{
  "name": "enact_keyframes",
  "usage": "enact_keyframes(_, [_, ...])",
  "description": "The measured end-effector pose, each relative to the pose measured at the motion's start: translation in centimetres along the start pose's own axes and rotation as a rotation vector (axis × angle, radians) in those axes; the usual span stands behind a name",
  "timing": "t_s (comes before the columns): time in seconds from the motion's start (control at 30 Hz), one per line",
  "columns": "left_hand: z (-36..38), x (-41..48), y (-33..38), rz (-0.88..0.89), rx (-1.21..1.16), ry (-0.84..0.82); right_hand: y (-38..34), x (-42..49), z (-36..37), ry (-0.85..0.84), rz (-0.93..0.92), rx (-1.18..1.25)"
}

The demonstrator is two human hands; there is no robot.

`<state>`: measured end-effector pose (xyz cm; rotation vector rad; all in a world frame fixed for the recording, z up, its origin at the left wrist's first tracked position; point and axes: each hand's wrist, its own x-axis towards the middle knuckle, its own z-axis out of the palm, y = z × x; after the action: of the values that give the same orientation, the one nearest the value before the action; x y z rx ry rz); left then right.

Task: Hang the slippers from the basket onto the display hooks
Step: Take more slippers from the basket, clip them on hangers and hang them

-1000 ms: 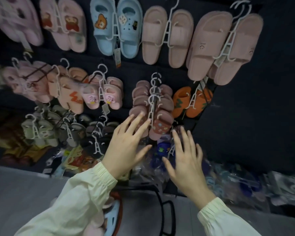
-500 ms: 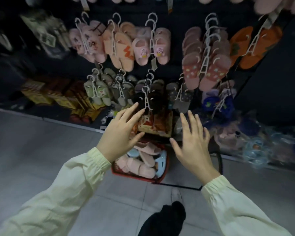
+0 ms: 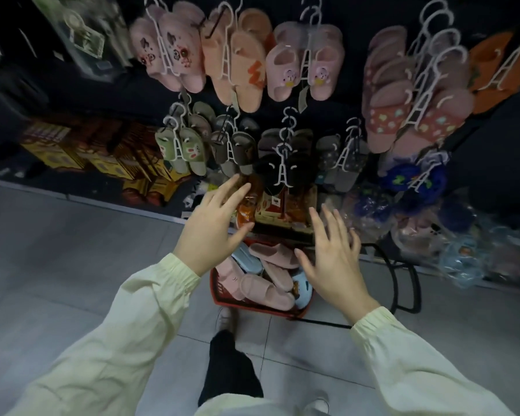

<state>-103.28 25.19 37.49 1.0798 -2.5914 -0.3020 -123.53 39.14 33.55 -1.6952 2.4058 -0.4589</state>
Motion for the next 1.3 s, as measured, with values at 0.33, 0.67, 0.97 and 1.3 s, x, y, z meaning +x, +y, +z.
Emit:
enact_keyframes(0.33, [1.3, 7.9, -14.4, 0.003, -0.09, -0.153, -7.6, 9.5, 5.6, -0.098, 0.133, 0.037])
enact_keyframes(0.67, [7.5, 10.1, -21.4, -0.017, -0.198, -0.375, -6.6, 11.6, 9.6, -0.138, 0.305, 0.022])
enact_keyframes(0.97, [15.1, 5.7, -22.1, -0.299, -0.22, -0.616, -0.7, 11.9, 17.2, -0.443, 0.273, -0.041])
enact_keyframes(1.3, [26.2, 1.2, -24.1, -0.614, -0.172, -0.768, 4.2, 13.5, 29.7, -0.717, 0.198, -0.042])
